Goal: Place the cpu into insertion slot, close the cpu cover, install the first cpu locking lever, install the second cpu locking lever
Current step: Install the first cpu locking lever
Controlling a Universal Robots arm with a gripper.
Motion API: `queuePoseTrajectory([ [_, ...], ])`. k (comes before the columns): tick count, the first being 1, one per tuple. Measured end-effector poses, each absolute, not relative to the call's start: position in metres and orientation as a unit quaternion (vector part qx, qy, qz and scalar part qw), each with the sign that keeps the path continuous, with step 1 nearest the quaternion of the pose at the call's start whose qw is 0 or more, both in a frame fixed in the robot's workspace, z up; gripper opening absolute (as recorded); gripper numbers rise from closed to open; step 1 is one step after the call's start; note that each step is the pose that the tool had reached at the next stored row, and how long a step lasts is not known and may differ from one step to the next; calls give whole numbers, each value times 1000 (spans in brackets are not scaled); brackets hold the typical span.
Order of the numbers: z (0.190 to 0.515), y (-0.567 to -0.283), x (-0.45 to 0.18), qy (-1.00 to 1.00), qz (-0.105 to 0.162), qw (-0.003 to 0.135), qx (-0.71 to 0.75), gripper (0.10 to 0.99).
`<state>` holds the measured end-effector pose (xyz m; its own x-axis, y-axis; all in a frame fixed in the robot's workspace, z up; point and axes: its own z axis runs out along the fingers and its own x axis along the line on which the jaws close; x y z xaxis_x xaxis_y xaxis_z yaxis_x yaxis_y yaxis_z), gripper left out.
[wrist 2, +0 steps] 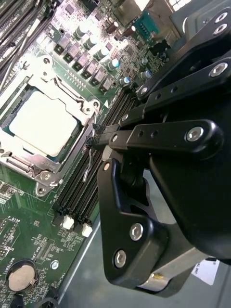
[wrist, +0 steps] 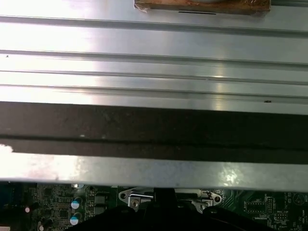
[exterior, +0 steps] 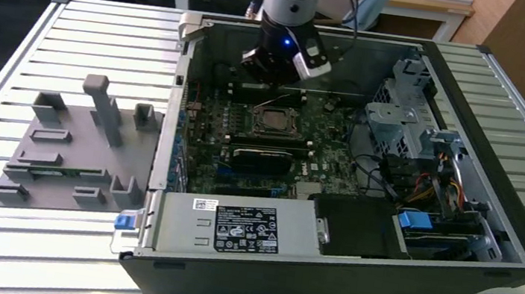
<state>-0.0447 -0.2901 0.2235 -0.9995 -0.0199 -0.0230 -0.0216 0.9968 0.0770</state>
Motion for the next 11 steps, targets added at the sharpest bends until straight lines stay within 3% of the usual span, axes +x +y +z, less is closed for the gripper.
queuePoseTrajectory([
  [11, 222, -289, -38, 999, 39, 11, -10, 118],
])
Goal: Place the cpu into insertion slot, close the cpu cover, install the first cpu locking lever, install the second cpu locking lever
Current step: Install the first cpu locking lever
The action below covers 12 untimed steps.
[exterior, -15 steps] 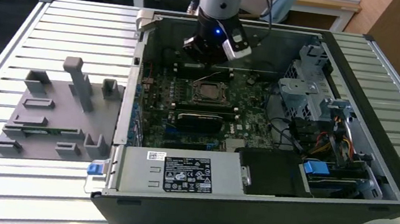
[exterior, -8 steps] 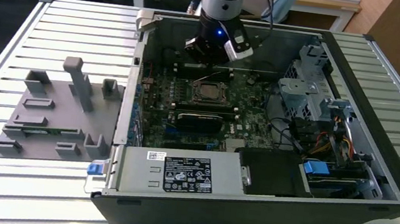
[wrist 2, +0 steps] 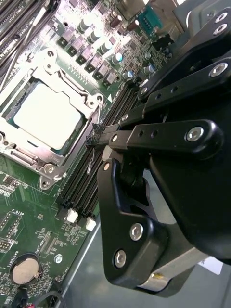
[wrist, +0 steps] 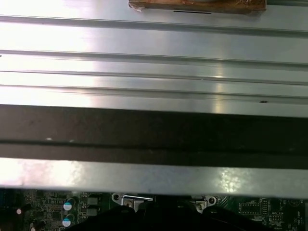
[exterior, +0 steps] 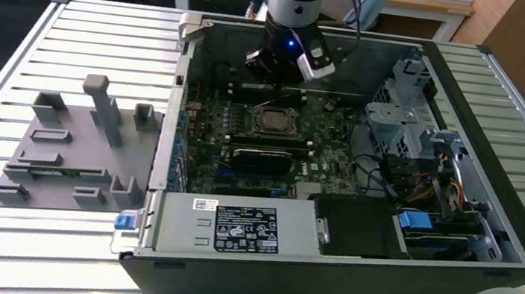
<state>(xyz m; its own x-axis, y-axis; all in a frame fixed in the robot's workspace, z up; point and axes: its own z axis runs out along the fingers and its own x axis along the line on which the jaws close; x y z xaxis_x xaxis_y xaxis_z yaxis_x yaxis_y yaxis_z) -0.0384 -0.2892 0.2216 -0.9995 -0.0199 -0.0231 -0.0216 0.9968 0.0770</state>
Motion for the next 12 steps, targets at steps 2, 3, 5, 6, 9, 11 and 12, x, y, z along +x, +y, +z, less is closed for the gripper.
queuePoseTrajectory([
  [2, 221, -289, -37, 999, 39, 11, -10, 118],
  [3, 221, -289, -37, 999, 39, 11, -10, 118],
  [5, 220, -289, -35, 999, 39, 11, -10, 118],
  [6, 220, -289, -35, 999, 39, 11, -10, 118],
  [9, 218, -289, -33, 999, 39, 11, -10, 118],
  [11, 217, -289, -32, 999, 39, 11, -10, 118],
  [12, 216, -288, -31, 999, 39, 11, -10, 118],
])
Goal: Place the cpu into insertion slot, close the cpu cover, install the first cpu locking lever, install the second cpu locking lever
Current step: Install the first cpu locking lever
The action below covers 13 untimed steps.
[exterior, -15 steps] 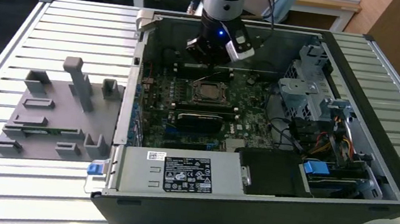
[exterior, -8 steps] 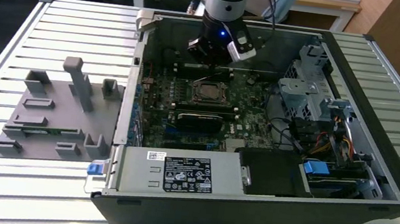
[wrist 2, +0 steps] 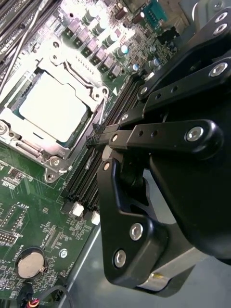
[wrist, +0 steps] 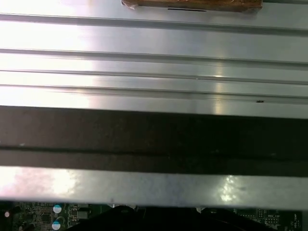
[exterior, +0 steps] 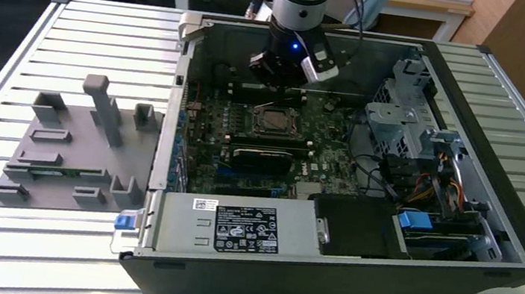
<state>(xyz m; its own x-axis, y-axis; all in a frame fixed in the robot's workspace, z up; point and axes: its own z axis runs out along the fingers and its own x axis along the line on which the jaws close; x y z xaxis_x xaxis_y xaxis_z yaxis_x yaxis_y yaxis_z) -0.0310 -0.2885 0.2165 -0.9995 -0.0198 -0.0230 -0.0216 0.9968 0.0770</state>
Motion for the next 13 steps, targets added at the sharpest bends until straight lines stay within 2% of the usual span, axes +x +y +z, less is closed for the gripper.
queuePoseTrajectory([
  [13, 210, -287, -24, 999, 39, 11, -10, 118],
])
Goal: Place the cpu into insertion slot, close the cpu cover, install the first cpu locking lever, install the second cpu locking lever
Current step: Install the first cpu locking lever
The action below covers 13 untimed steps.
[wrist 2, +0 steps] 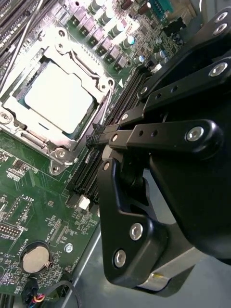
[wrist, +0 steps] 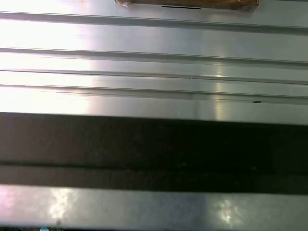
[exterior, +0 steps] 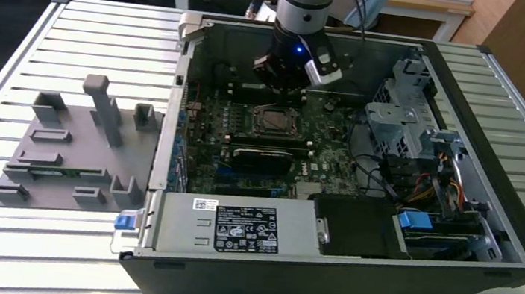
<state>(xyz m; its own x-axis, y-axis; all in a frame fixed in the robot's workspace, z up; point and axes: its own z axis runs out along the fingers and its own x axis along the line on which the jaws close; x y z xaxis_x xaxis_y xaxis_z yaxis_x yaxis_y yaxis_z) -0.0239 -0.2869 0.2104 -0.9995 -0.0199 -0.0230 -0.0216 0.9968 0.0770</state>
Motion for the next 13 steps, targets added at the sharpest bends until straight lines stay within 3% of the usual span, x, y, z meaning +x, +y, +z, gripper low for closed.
queuePoseTrajectory([
  [13, 204, -286, -20, 999, 39, 11, -10, 118],
])
